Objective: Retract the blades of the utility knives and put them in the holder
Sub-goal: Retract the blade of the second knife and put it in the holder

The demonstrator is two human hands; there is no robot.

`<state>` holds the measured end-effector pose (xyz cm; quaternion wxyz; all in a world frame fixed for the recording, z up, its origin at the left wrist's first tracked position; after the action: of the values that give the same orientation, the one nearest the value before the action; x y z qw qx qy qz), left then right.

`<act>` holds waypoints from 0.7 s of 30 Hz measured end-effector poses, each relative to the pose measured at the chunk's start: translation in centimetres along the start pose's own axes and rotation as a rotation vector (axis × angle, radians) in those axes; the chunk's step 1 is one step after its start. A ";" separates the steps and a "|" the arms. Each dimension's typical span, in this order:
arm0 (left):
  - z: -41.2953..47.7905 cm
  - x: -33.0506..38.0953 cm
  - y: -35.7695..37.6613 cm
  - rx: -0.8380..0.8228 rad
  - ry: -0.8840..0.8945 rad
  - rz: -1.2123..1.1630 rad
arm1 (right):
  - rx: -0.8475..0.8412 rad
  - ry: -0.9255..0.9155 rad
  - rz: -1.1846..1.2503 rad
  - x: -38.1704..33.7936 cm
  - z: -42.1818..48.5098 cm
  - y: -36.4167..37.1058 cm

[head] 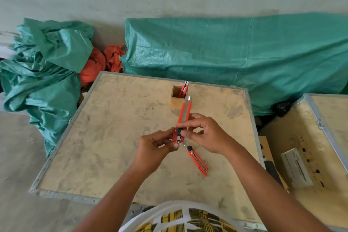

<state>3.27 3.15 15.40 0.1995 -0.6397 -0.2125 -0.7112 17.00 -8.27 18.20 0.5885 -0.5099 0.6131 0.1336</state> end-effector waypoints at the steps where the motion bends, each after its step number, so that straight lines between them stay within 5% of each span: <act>1: 0.0 0.1 0.0 0.001 0.004 -0.002 | 0.016 -0.009 0.007 -0.1 0.0 0.1; 16: 1.1 1.7 -2.7 -0.029 0.059 0.028 | 0.231 -0.007 0.022 -1.8 0.4 1.9; 21: 1.9 1.7 -3.2 -0.016 0.067 0.015 | 0.162 -0.002 0.096 -1.9 1.2 2.0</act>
<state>2.90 6.90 17.11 0.2069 -0.6186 -0.1950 -0.7325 15.73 -5.55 18.60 0.6212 -0.4304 0.6452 0.1122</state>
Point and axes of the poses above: each hand's wrist, its own z-axis towards the middle knuckle, its own y-axis out of the palm, x = y × z, the point moved 6 cm from there along z, towards the middle knuckle, and after that the axes turned 13 degrees about y, right-handed, at the moved point
